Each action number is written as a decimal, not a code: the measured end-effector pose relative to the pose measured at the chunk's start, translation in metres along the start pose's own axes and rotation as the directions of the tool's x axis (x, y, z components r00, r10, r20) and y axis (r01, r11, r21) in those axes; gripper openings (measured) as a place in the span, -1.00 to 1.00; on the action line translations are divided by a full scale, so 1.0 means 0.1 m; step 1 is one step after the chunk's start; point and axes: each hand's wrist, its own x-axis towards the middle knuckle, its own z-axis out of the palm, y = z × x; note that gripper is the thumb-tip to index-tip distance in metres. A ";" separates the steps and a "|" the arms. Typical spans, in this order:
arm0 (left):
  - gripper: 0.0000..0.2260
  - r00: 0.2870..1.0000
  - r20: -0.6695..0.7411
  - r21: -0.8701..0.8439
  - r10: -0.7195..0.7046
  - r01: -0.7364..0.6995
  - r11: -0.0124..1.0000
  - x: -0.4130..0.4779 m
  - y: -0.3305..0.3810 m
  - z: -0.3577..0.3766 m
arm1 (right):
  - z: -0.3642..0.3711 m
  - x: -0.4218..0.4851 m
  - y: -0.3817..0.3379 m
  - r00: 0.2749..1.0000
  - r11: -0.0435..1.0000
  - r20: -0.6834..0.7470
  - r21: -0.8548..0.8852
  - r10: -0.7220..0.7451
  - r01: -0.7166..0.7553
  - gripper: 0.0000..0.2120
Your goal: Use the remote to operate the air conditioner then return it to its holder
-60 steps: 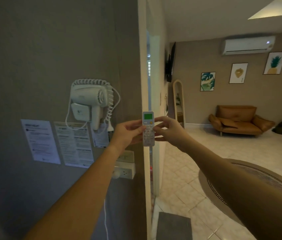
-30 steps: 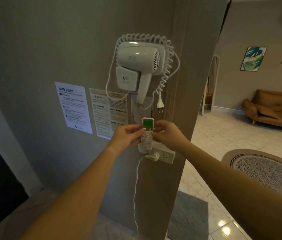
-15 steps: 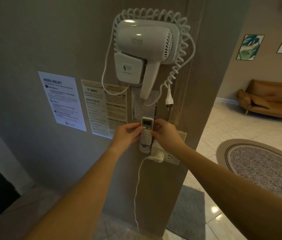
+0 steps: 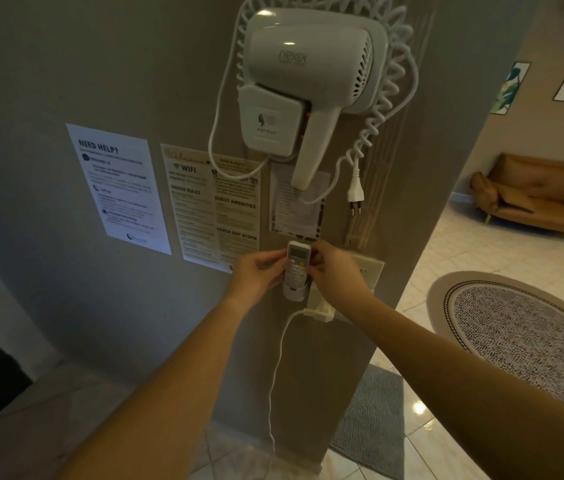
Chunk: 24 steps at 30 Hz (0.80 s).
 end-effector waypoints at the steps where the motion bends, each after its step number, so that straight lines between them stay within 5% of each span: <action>1: -0.76 1.000 -0.003 0.007 -0.003 0.003 1.000 0.00 -0.01 0.00 | 0.00 0.00 0.00 1.000 1.000 -0.004 0.001 0.005 -0.005 -0.76; 5: -0.89 0.998 -0.049 0.008 -0.039 0.039 0.999 0.00 -0.01 0.00 | 0.00 0.00 -0.02 0.999 1.000 -0.030 0.016 0.012 -0.012 -0.81; 19: -0.81 0.991 -0.107 0.127 -0.076 0.089 0.988 0.03 0.00 0.02 | 0.06 0.01 -0.04 0.998 0.998 -0.045 -0.046 0.032 -0.034 -0.86; 24: -0.78 0.991 -0.132 0.328 -0.019 0.062 0.943 -0.02 0.07 0.02 | 0.00 -0.04 -0.07 0.999 0.998 0.009 -0.049 0.033 -0.032 -0.84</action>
